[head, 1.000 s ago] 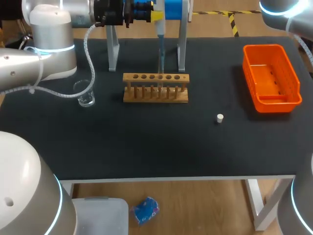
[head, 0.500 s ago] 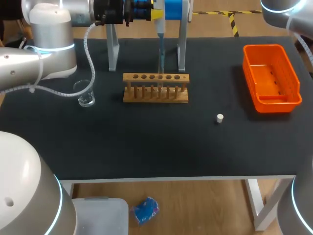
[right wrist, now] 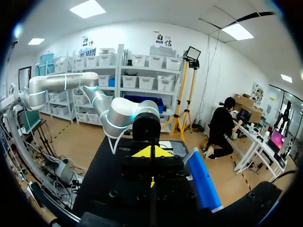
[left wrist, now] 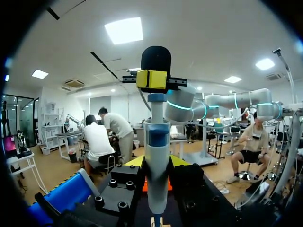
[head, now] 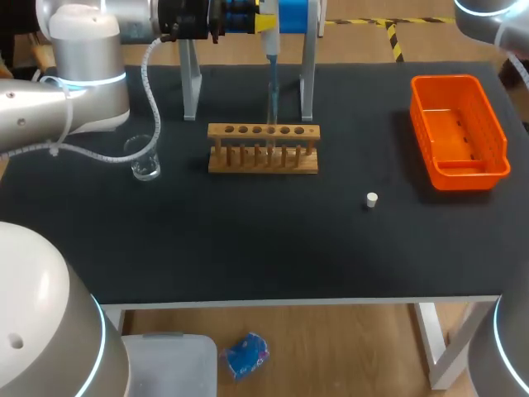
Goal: Invert the test tube, pick up the pipette, mount the tip to pipette, aspirate from beaker and dispense into the tube, eject the tip, return the pipette, and cap with the stopper.
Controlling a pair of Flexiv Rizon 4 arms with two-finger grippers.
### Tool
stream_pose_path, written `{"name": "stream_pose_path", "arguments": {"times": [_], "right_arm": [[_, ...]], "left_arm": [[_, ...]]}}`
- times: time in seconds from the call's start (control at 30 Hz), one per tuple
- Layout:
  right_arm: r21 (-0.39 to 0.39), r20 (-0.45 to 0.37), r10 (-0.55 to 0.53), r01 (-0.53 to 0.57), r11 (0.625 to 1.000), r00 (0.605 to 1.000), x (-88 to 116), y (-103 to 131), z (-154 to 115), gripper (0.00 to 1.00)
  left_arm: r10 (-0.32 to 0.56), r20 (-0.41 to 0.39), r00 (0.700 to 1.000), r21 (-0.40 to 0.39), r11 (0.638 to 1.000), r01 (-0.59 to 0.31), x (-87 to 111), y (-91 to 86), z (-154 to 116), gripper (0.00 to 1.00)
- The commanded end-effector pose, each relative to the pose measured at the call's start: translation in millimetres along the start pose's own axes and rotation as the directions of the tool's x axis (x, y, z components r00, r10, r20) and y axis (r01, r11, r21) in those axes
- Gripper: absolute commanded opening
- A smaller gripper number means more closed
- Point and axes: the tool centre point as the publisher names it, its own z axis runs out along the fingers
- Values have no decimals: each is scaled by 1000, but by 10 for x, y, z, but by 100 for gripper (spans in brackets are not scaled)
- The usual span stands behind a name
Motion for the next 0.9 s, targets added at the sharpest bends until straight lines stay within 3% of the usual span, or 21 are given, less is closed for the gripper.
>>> {"name": "stream_pose_path", "arguments": {"times": [0.03, 0.43, 0.47, 0.5, 0.53, 0.9], "right_arm": [[-5, 12, -10, 10, 1000, 1000, 85, -55, -172, 0], [3, 49, -5, 4, 1000, 999, 190, -463, -547, 0], [3, 51, -3, 3, 1000, 999, 200, -504, -569, 9], [13, 64, -7, 6, 1000, 998, 212, -562, -592, 92], [15, 71, -5, 4, 1000, 997, 217, -594, -603, 100], [49, 154, -92, 86, 995, 984, 321, -1202, -735, 100]], "left_arm": [[-1, -1, 1000, -2, 1000, 1, -1, -10, -4, 0], [-1, -1, 1000, -2, 1000, 1, -1, -10, -4, 0], [-1, -1, 1000, -2, 1000, 1, -1, -10, -4, 0], [-1, -1, 1000, -2, 1000, 1, -1, -10, -4, 0], [-1, -1, 1000, -2, 1000, 1, -1, -10, -4, 0], [-1, -1, 1000, -2, 1000, 1, -1, -10, -4, 0]]}}
